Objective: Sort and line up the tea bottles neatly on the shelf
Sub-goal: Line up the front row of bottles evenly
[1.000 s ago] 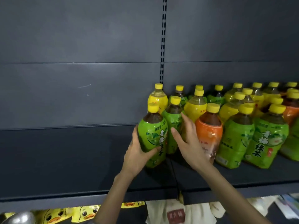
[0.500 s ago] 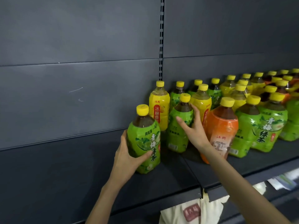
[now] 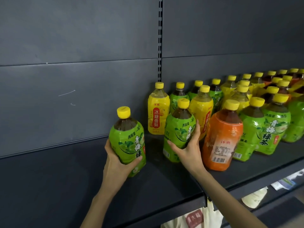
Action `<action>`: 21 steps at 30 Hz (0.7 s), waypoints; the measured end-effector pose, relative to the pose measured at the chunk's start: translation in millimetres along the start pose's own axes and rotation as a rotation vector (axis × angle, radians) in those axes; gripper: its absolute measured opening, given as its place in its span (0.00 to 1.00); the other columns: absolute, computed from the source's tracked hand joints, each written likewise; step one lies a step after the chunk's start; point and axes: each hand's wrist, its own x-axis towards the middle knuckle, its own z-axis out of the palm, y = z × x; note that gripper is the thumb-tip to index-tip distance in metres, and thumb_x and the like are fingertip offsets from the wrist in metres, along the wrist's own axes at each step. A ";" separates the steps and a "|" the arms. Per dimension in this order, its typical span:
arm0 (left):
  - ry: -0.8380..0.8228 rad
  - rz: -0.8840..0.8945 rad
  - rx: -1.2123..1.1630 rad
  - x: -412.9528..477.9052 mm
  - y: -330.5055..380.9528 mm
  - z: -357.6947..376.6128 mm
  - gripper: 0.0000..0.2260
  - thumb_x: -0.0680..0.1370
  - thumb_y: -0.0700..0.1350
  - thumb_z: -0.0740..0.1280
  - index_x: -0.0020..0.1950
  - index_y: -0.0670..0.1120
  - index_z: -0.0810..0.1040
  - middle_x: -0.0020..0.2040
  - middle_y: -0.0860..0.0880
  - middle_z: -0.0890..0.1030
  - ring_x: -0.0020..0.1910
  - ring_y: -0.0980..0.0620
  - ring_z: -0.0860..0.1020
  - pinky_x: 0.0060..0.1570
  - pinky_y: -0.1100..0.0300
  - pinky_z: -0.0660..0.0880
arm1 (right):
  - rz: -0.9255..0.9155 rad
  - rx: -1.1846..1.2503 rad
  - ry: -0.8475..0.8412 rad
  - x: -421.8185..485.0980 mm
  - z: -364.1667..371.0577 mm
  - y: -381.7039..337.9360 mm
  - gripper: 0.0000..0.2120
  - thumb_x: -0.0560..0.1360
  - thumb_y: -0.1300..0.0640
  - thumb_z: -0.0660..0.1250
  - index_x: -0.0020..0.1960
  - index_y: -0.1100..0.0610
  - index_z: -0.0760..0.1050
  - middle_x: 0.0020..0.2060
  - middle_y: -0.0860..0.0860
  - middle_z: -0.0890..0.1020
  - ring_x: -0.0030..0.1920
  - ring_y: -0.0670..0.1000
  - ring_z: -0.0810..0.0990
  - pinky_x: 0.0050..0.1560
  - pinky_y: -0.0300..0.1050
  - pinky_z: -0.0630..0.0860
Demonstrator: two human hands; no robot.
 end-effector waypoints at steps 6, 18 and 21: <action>0.056 0.002 -0.033 -0.8 -2.2 3.0 0.49 0.58 0.55 0.80 0.71 0.57 0.55 0.62 0.54 0.73 0.59 0.51 0.74 0.59 0.50 0.73 | -0.021 0.045 0.001 -2.0 -5.3 3.0 0.53 0.62 0.38 0.76 0.74 0.40 0.43 0.72 0.47 0.63 0.71 0.45 0.64 0.69 0.47 0.67; 0.082 -0.008 -0.049 -22.7 5.4 -1.0 0.48 0.52 0.61 0.80 0.67 0.51 0.66 0.54 0.54 0.76 0.55 0.50 0.77 0.56 0.50 0.75 | -0.043 0.147 -0.068 -50.9 -17.6 -18.6 0.49 0.59 0.41 0.78 0.71 0.34 0.50 0.64 0.37 0.72 0.65 0.41 0.72 0.65 0.51 0.72; 0.070 -0.015 -0.136 -29.1 7.5 -1.7 0.45 0.53 0.57 0.82 0.66 0.49 0.68 0.53 0.55 0.77 0.53 0.54 0.77 0.54 0.52 0.75 | -0.029 0.166 -0.053 -63.1 -26.4 -25.4 0.50 0.60 0.43 0.79 0.73 0.41 0.53 0.60 0.29 0.72 0.64 0.38 0.73 0.65 0.48 0.72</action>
